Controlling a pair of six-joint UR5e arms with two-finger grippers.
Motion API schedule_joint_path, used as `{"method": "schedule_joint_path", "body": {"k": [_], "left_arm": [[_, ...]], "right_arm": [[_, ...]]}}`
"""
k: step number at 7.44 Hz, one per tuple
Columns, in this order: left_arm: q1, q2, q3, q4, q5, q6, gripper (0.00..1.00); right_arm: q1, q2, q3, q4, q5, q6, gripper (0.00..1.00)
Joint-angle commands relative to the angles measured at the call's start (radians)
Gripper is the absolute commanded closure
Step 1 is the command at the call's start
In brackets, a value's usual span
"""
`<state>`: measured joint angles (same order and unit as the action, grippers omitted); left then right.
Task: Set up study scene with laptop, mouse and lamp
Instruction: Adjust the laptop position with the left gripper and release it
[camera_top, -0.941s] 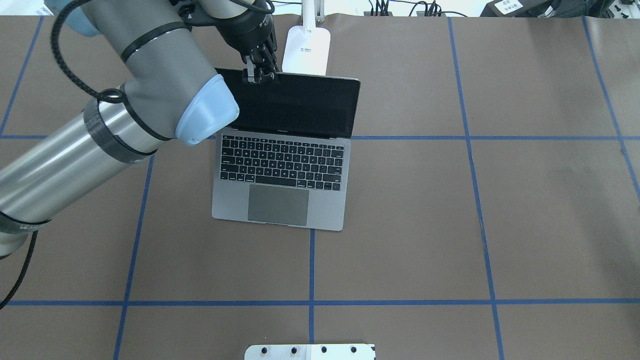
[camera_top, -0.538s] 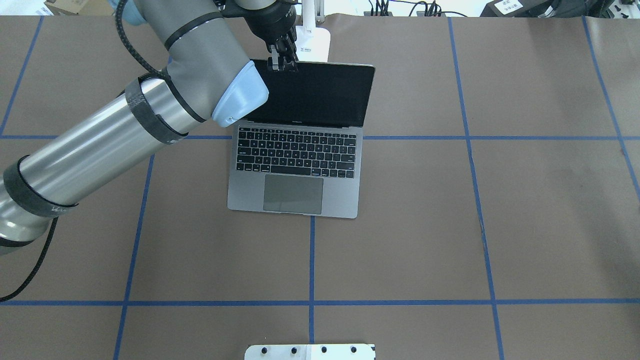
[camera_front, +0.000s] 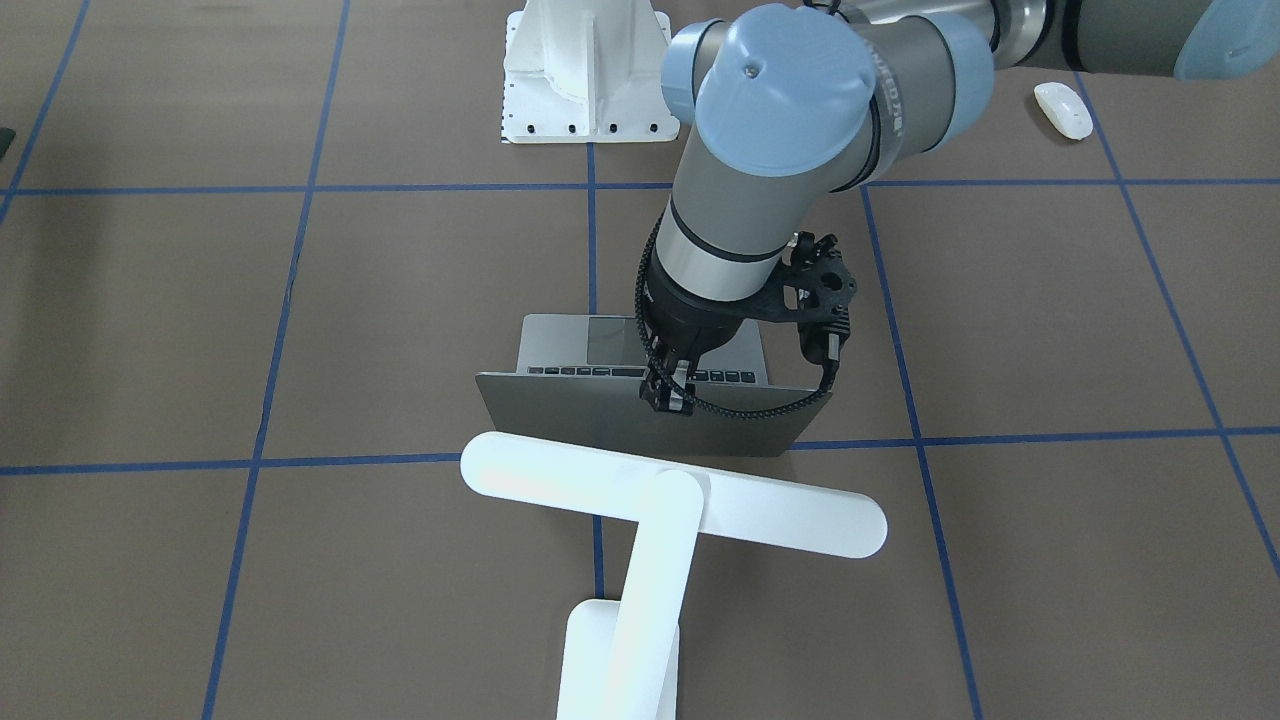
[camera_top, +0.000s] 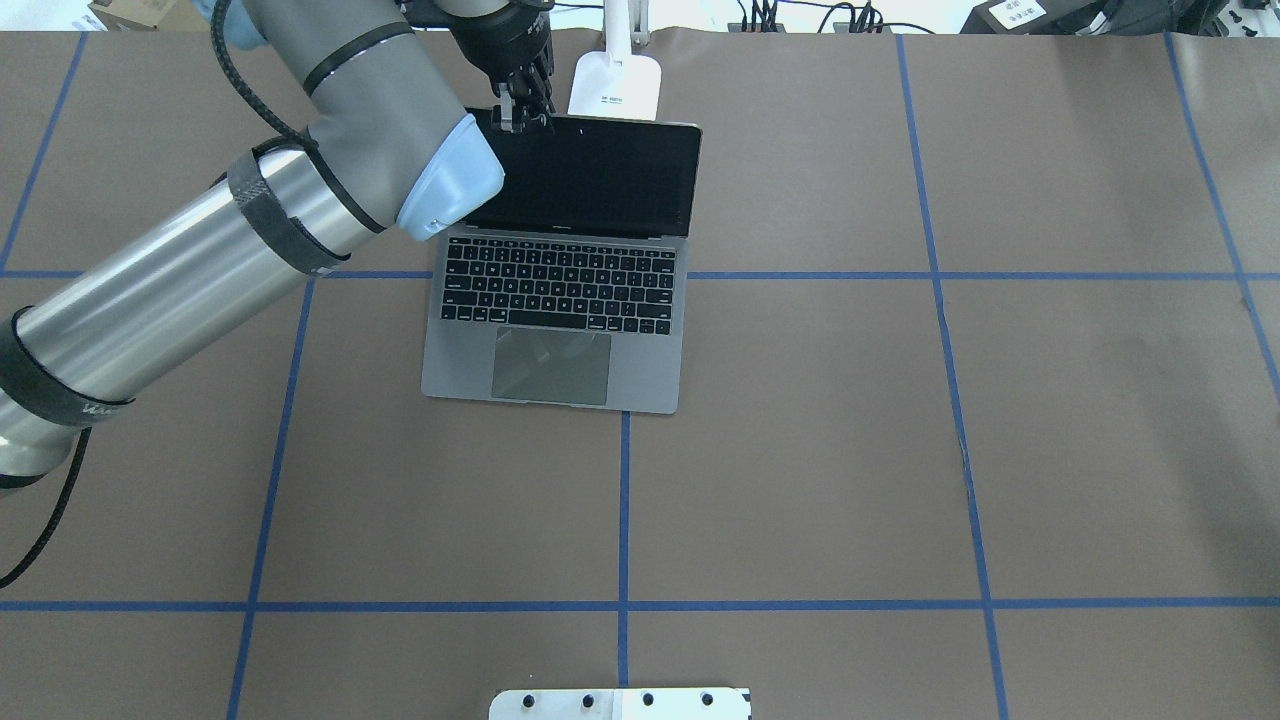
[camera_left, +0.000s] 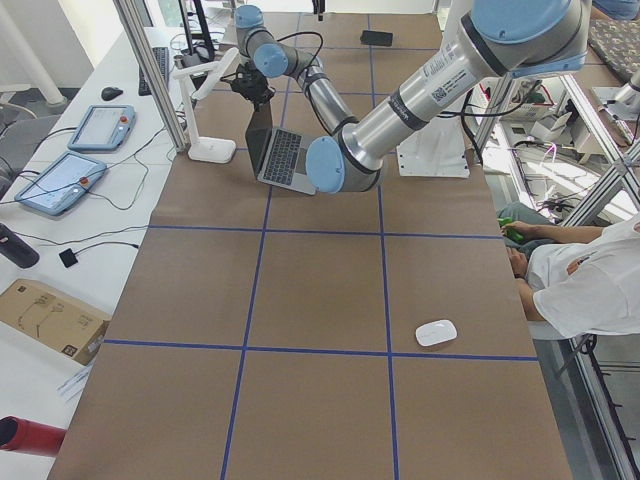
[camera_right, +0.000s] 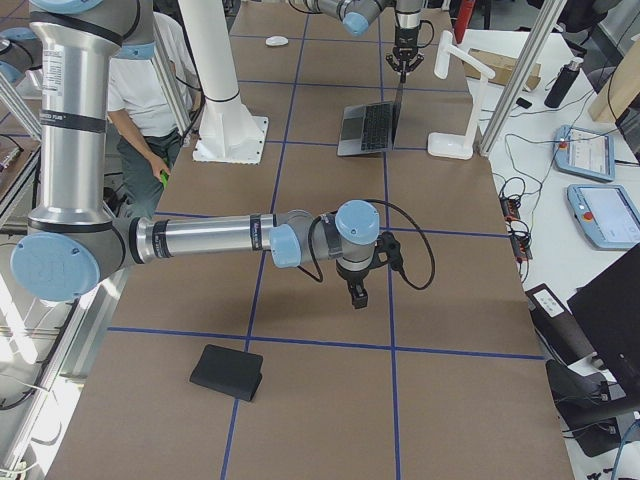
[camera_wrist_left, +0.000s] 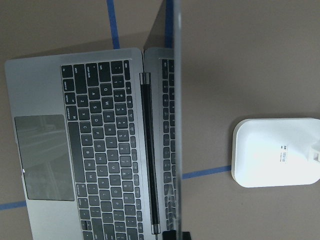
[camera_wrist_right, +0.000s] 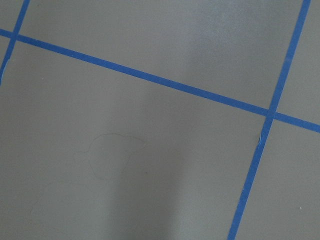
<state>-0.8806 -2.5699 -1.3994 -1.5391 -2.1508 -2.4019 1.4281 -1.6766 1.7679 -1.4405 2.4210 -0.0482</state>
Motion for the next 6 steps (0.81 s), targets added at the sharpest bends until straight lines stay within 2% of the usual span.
{"method": "schedule_joint_path", "body": {"k": [1, 2, 3, 4, 5, 6], "left_arm": [[-0.001, 0.019, 0.005, -0.006, 0.0, 0.012, 1.0], [-0.001, 0.022, 0.005, -0.006, -0.001, 0.012, 1.0], [-0.001, 0.04, 0.005, -0.027, 0.0, 0.004, 0.96], [-0.003, 0.057, 0.005, -0.065, 0.0, -0.031, 0.76], [-0.003, 0.062, 0.005, -0.068, 0.002, -0.042, 0.75], [-0.006, 0.062, 0.005, -0.069, 0.009, -0.042, 0.65]], "right_arm": [[0.0, 0.0, -0.001, 0.0, 0.0, 0.001, 0.01], [0.0, 0.0, -0.002, 0.0, 0.0, 0.001, 0.01], [0.0, 0.0, -0.002, 0.0, 0.0, 0.001, 0.01], [0.0, 0.0, -0.002, 0.0, 0.0, 0.001, 0.01], [0.0, 0.0, -0.002, 0.0, 0.0, 0.001, 0.01], [0.0, 0.0, -0.002, -0.001, 0.0, 0.001, 0.01]]}}
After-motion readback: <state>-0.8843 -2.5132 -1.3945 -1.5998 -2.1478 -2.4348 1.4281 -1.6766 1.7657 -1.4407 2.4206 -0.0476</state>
